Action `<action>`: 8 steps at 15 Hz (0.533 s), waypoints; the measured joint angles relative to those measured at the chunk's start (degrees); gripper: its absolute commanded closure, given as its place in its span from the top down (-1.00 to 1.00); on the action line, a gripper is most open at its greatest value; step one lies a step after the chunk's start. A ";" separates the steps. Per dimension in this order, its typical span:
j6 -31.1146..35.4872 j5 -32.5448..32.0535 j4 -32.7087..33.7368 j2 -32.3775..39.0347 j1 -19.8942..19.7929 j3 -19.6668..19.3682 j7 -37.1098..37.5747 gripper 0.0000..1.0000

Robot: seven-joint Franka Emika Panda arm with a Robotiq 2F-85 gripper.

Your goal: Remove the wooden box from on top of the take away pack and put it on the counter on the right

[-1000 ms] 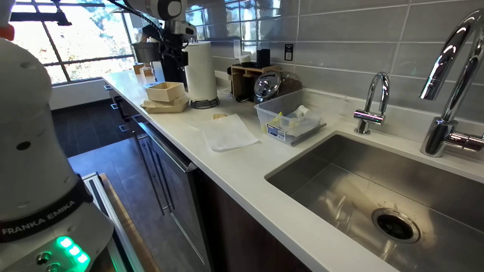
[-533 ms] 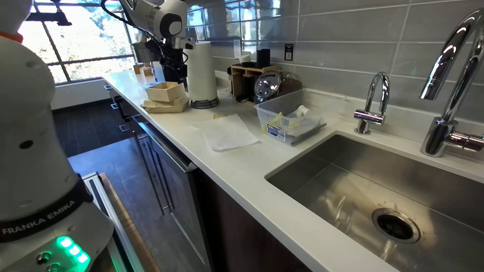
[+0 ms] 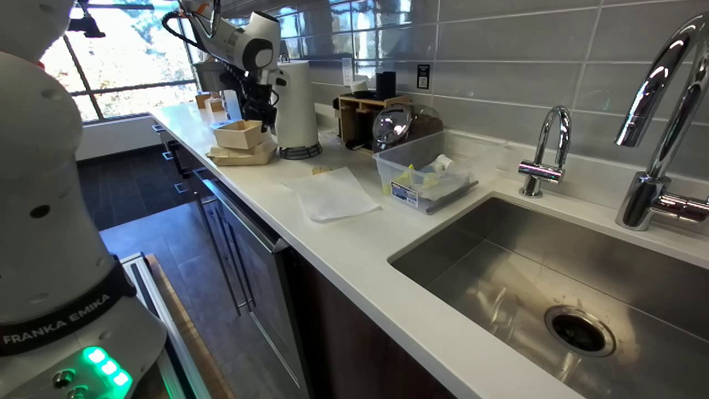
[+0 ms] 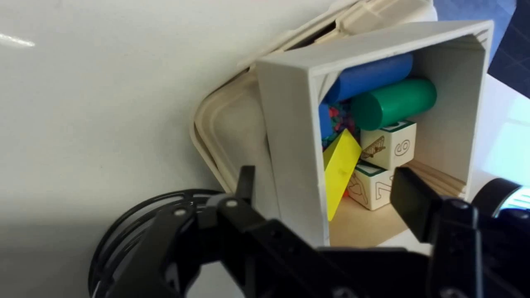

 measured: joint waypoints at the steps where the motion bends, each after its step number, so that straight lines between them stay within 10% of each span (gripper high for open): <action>1: 0.00 0.00 0.67 0.76 0.16 0.03 0.00 0.27; 8: -0.04 0.00 2.83 3.21 0.79 0.11 0.02 -0.95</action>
